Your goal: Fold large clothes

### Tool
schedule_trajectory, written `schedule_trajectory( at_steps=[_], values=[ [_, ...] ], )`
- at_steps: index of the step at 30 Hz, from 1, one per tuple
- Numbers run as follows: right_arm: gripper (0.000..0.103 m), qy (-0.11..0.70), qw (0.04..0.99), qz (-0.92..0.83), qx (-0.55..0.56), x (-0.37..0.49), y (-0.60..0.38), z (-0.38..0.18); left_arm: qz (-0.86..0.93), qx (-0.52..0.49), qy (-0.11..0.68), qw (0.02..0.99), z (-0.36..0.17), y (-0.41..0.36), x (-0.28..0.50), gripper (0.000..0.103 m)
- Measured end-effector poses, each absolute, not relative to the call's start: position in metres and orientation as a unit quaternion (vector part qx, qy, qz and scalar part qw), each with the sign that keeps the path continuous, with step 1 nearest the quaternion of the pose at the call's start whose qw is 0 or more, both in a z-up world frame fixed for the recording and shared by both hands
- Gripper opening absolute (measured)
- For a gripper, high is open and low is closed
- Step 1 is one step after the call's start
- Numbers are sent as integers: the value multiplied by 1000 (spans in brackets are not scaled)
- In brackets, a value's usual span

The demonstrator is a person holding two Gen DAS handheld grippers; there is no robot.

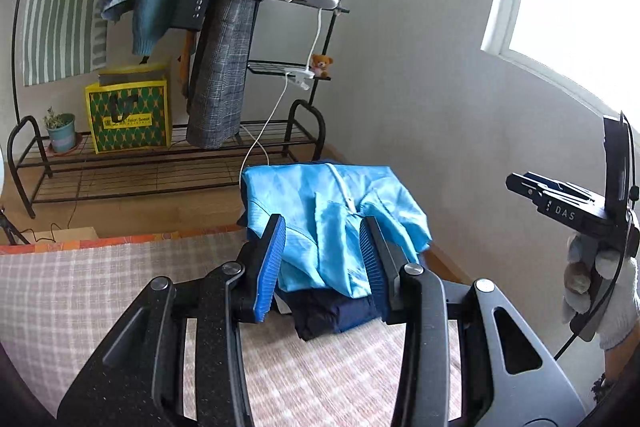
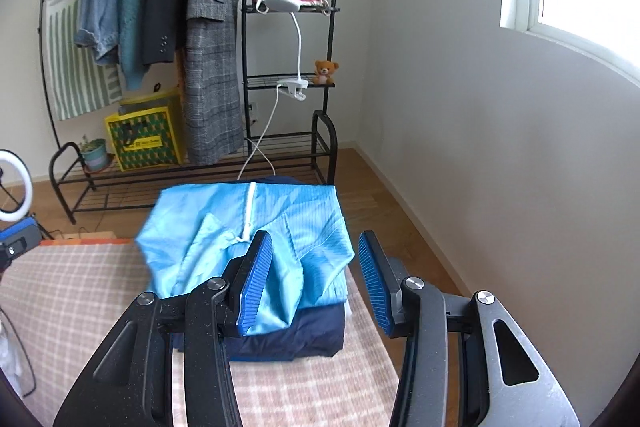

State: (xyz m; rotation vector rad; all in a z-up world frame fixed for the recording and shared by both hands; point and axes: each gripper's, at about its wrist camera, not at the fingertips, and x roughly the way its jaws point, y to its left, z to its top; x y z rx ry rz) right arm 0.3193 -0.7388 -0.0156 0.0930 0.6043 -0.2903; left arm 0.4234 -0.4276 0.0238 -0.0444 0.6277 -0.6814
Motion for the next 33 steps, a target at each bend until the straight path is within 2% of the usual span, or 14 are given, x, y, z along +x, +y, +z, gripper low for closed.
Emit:
schedule_trajectory(
  at_steps=[7, 16, 17, 18, 20, 22, 24, 26, 33],
  values=[
    [44, 273, 949, -144, 61, 267, -703, 16, -339, 17, 271, 901, 57, -398, 351, 39],
    [44, 259, 955, -124, 75, 201, -647, 18, -348, 45, 238, 906, 73, -350, 270, 39],
    [45, 256, 956, -120, 78, 194, -641, 16, -349, 47, 236, 906, 73, -346, 263, 42],
    [47, 252, 957, -120, 82, 185, -637, 14, -350, 49, 235, 906, 72, -341, 255, 51],
    [56, 241, 959, -115, 93, 172, -629, 8, -351, 45, 233, 906, 68, -330, 242, 61],
    [57, 234, 960, -115, 101, 160, -622, -1, -354, 48, 232, 905, 61, -320, 229, 62],
    [60, 233, 959, -123, 101, 152, -613, -11, -353, 62, 228, 905, 52, -314, 219, 71],
    [72, 236, 958, -131, 102, 147, -606, -19, -350, 72, 226, 906, 41, -307, 211, 78],
    [74, 234, 953, -163, 101, 134, -587, -42, -337, 66, 245, 907, 3, -287, 215, 83]
  ],
)
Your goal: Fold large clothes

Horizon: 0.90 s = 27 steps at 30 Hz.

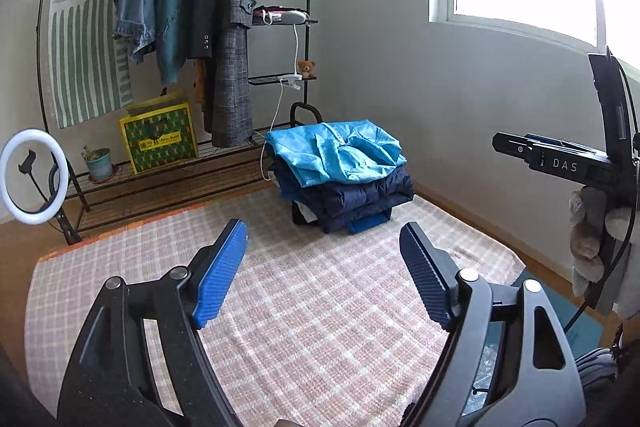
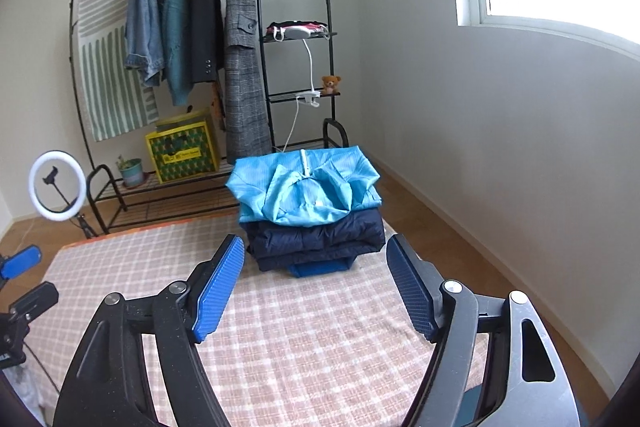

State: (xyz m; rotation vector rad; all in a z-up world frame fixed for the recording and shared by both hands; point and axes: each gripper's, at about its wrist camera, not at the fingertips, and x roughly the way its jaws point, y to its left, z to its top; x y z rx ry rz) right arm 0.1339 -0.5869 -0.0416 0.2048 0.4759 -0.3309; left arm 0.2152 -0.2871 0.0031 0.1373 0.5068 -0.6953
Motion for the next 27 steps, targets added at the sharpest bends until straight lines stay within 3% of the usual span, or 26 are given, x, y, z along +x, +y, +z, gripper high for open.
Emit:
schedule_trajectory(
  at_steps=[5, 14, 27],
  values=[
    [76, 224, 953, -183, 90, 134, -574, -54, -320, 56, 245, 914, -18, -278, 220, 86],
    [81, 228, 952, -195, 69, 147, -562, -77, -318, 82, 242, 913, -44, -289, 221, 103],
    [86, 232, 948, -202, 80, 156, -567, -99, -308, 97, 264, 909, -65, -294, 224, 103]
  ],
)
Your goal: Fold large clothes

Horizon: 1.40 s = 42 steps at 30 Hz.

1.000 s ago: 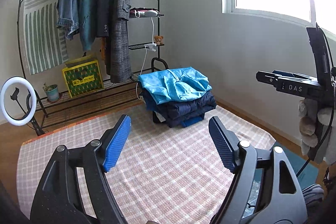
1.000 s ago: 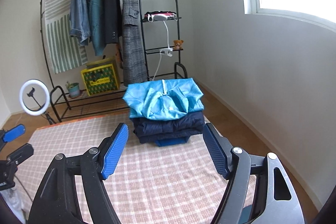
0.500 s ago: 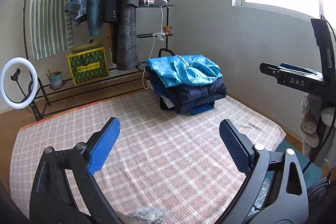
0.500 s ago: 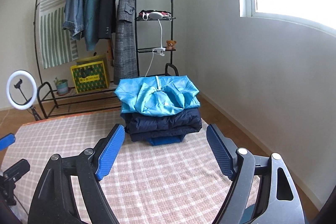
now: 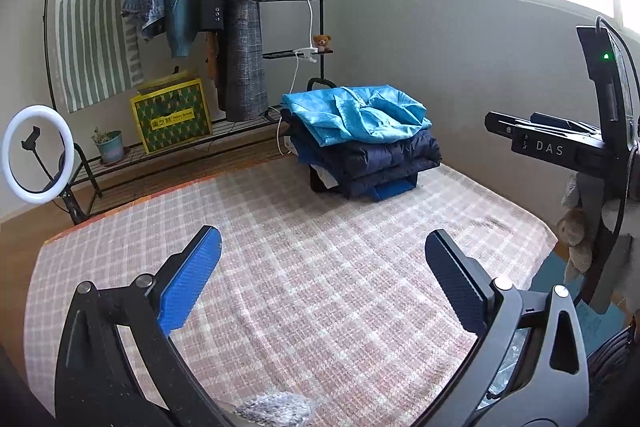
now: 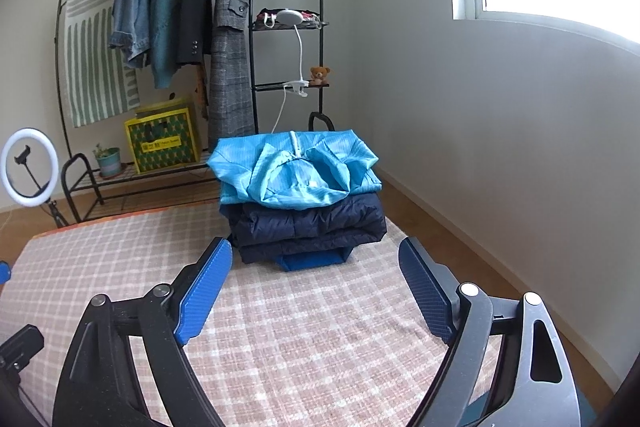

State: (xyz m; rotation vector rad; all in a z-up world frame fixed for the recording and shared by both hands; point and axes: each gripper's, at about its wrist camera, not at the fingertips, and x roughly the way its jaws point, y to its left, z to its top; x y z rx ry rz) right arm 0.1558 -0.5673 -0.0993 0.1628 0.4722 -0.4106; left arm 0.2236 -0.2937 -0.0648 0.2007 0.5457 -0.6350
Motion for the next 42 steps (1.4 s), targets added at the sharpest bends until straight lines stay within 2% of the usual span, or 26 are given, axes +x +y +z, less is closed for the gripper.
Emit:
schedule_trajectory(
  at_steps=[42],
  values=[
    [86, 226, 952, -196, 68, 167, -550, -98, -287, 101, 251, 919, -60, -295, 217, 103]
  ],
)
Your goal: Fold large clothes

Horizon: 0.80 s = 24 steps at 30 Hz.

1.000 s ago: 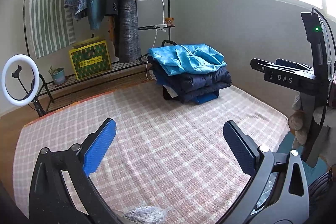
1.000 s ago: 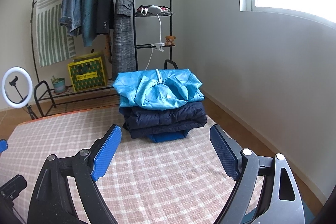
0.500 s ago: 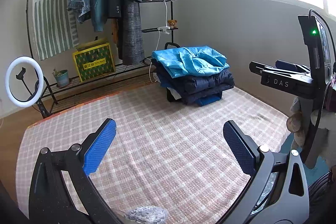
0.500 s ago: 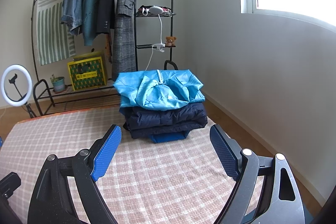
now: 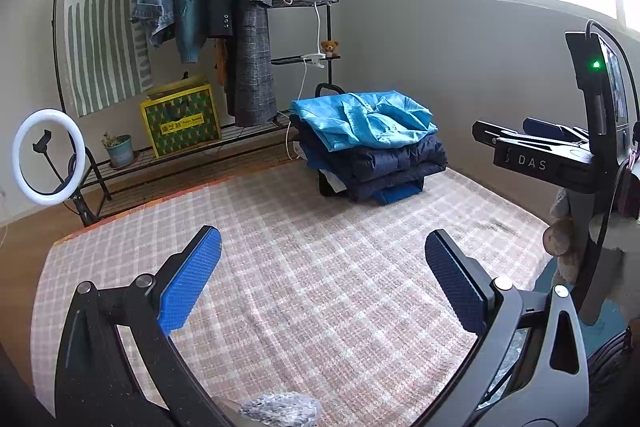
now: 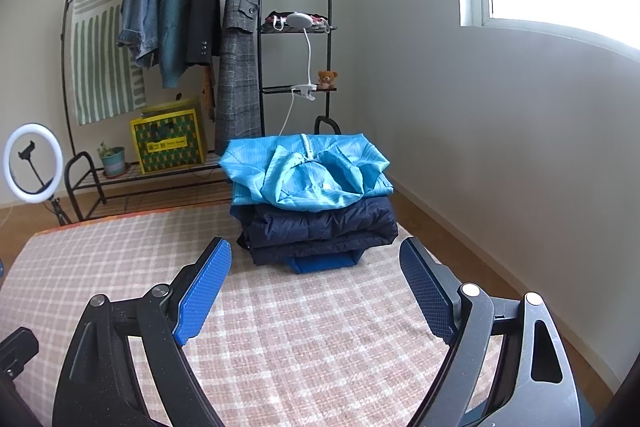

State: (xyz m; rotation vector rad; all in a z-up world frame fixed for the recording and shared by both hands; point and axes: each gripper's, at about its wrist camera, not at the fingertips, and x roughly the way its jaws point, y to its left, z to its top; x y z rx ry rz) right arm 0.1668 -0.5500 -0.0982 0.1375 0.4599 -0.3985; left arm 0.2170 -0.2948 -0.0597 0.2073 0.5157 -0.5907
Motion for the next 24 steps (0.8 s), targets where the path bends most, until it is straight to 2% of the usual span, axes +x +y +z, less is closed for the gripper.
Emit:
schedule_trajectory(
  at_steps=[24],
  values=[
    [86, 225, 952, -195, 65, 167, -545, -98, -288, 98, 252, 919, -57, -296, 216, 103]
  ],
)
